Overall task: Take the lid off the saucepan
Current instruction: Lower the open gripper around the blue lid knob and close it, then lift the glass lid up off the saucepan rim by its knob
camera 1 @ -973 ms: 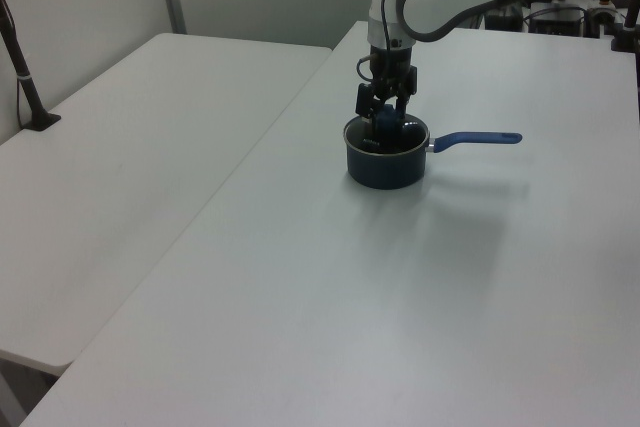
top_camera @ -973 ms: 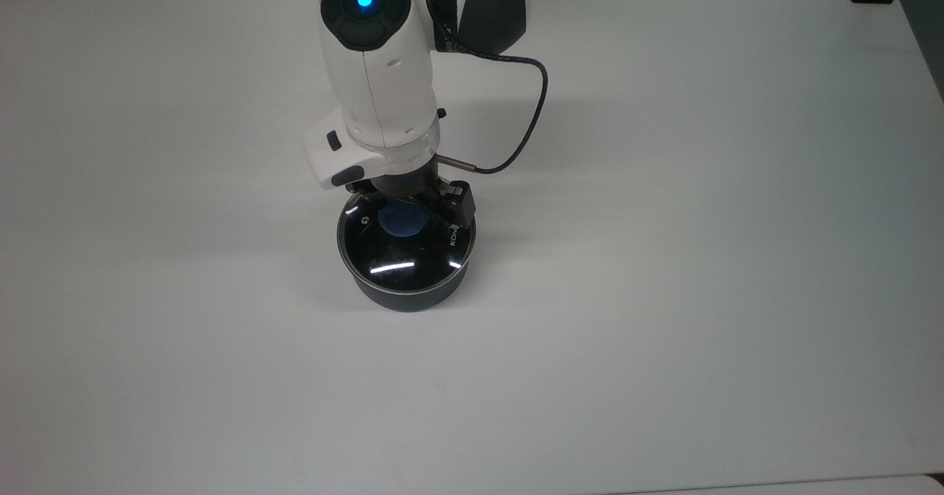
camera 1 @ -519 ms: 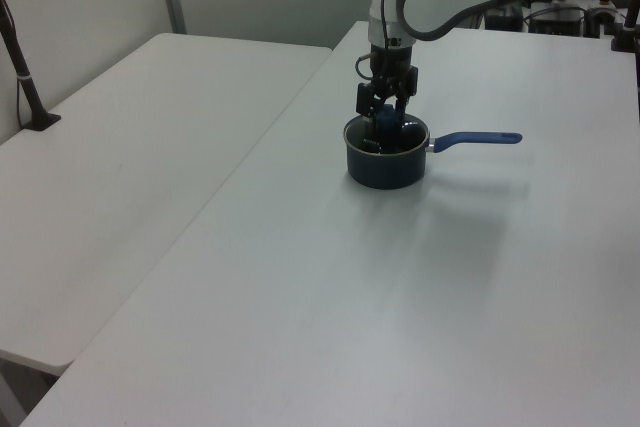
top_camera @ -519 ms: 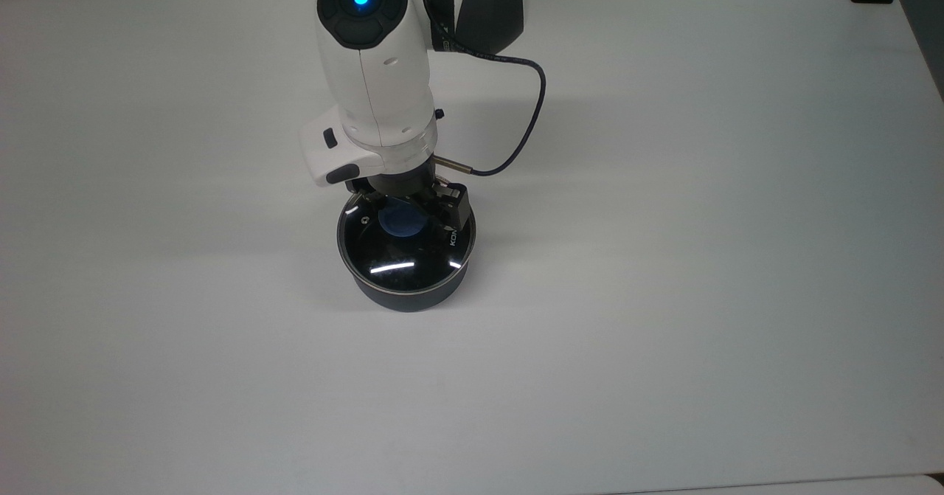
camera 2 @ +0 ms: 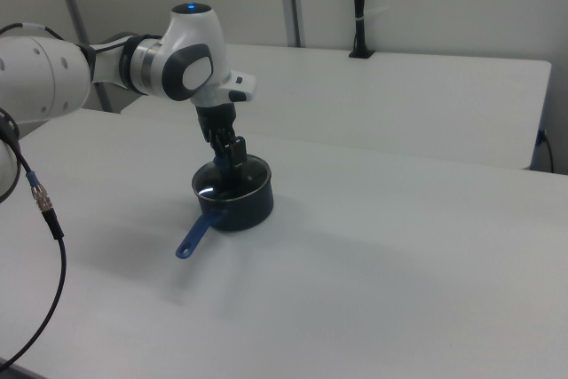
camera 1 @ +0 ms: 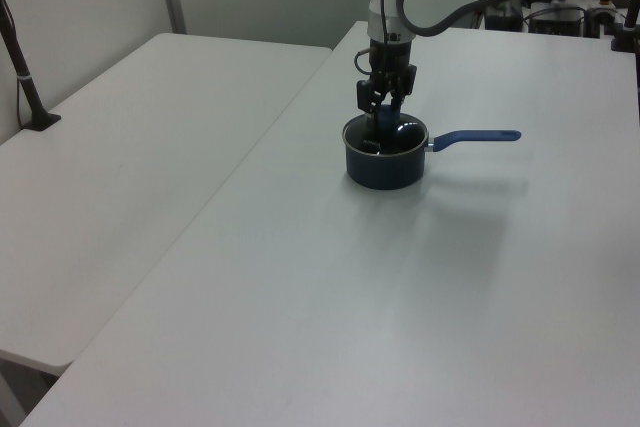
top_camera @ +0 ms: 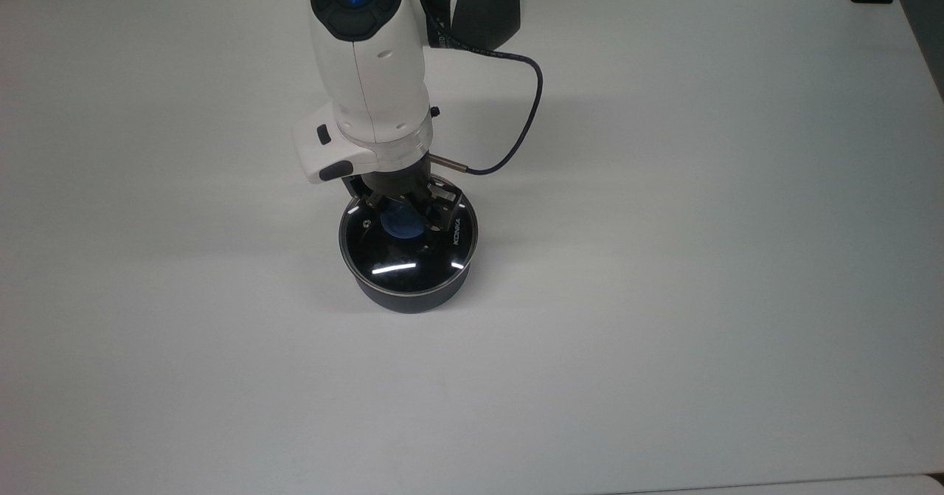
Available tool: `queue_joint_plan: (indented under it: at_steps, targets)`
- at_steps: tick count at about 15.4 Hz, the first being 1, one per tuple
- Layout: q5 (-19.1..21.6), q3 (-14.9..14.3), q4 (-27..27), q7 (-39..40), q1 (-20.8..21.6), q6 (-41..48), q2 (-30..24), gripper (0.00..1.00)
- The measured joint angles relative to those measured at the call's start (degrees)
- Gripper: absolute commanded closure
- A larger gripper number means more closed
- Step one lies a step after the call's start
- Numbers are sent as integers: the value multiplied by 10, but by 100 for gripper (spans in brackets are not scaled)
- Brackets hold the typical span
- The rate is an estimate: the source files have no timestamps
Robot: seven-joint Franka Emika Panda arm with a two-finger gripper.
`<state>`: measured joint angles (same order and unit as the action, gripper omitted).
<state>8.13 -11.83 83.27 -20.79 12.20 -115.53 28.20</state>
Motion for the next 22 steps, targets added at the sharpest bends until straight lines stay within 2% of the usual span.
queue_joint_plan:
  at_steps: [3,14,19,22]
  targets:
    - [-1,0,0,0,0,0,0,48]
    - [-14,-3,-5,3,-15,9,-42,48]
    - [-14,-2,-5,30,-14,80,-60,48]
    - [-14,1,7,35,-7,87,-65,48]
